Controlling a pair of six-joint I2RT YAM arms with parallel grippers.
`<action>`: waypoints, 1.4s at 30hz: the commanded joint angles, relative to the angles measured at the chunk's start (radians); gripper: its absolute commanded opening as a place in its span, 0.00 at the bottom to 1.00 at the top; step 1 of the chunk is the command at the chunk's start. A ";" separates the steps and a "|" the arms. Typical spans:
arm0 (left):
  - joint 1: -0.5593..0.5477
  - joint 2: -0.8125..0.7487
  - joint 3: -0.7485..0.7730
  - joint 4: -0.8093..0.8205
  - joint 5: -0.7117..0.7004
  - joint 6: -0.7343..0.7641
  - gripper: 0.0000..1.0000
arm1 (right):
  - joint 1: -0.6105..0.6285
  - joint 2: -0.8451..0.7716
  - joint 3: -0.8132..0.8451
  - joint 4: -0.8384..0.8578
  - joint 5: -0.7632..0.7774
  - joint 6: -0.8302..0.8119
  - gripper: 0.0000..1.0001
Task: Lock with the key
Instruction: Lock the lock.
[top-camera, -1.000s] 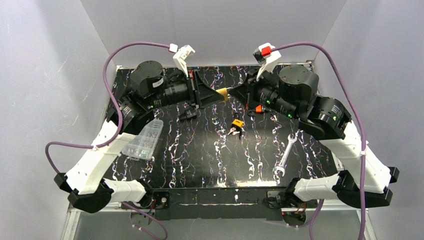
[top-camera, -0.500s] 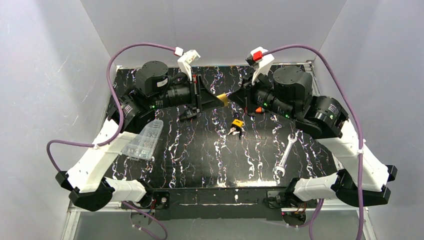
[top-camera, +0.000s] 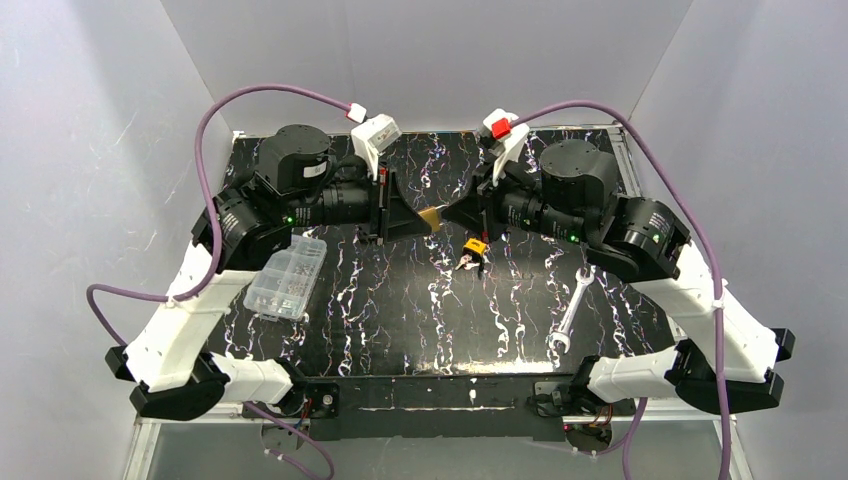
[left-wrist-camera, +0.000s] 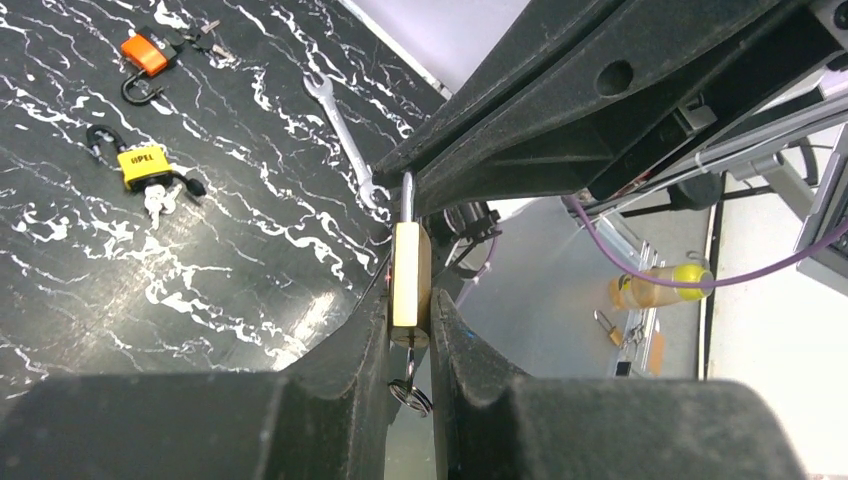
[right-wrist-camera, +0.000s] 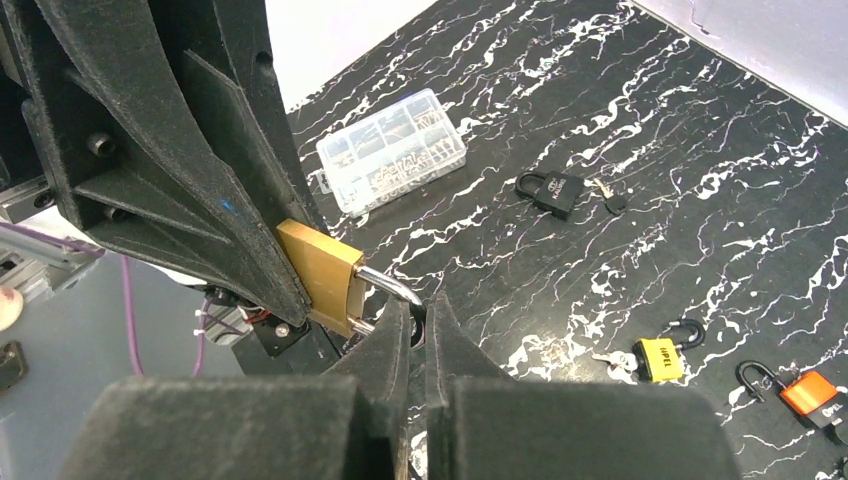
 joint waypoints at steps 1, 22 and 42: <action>-0.054 0.054 0.039 0.092 0.052 0.054 0.00 | 0.087 0.062 -0.018 0.215 -0.195 0.034 0.01; -0.101 0.052 0.064 0.183 0.063 -0.039 0.00 | 0.113 0.154 0.031 0.261 0.078 -0.014 0.01; -0.113 0.020 -0.015 0.334 0.106 -0.189 0.00 | 0.169 0.086 -0.032 0.350 -0.131 -0.147 0.01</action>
